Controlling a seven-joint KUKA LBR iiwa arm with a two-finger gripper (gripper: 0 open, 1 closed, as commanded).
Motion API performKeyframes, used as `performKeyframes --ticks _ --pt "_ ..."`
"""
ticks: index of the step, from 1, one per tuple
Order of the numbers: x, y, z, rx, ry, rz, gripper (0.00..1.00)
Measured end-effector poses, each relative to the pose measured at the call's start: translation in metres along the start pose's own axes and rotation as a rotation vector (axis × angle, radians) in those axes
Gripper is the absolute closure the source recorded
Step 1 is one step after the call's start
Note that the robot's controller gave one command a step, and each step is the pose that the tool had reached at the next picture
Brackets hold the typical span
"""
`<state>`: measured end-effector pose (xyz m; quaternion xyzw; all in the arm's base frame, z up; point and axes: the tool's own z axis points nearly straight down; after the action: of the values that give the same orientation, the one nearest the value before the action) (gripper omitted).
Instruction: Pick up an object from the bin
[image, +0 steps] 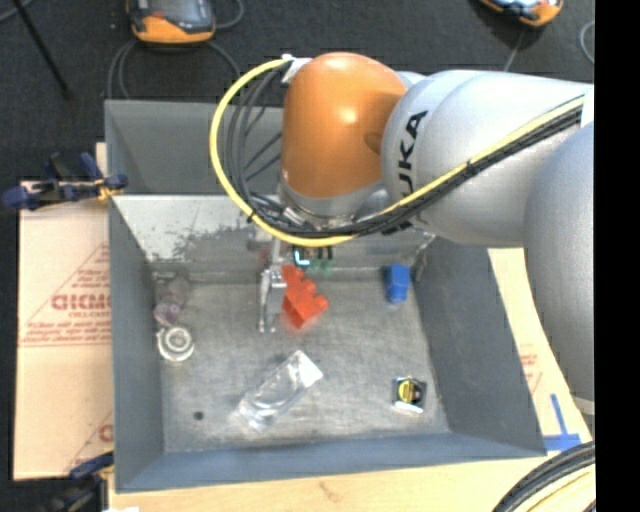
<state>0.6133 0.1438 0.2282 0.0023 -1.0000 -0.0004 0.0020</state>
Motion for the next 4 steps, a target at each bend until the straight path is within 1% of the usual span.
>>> performKeyframes --ticks 1,2,3,4 --pt "-0.029 -0.07 0.06 0.004 -0.003 -0.131 0.0" --pt "-0.042 -0.095 0.127 -0.002 -0.022 -0.289 0.0" --pt "-0.045 -0.095 0.13 0.001 -0.029 -0.386 0.0" --pt "-0.035 -0.093 0.121 -0.001 -0.019 -0.264 0.0"
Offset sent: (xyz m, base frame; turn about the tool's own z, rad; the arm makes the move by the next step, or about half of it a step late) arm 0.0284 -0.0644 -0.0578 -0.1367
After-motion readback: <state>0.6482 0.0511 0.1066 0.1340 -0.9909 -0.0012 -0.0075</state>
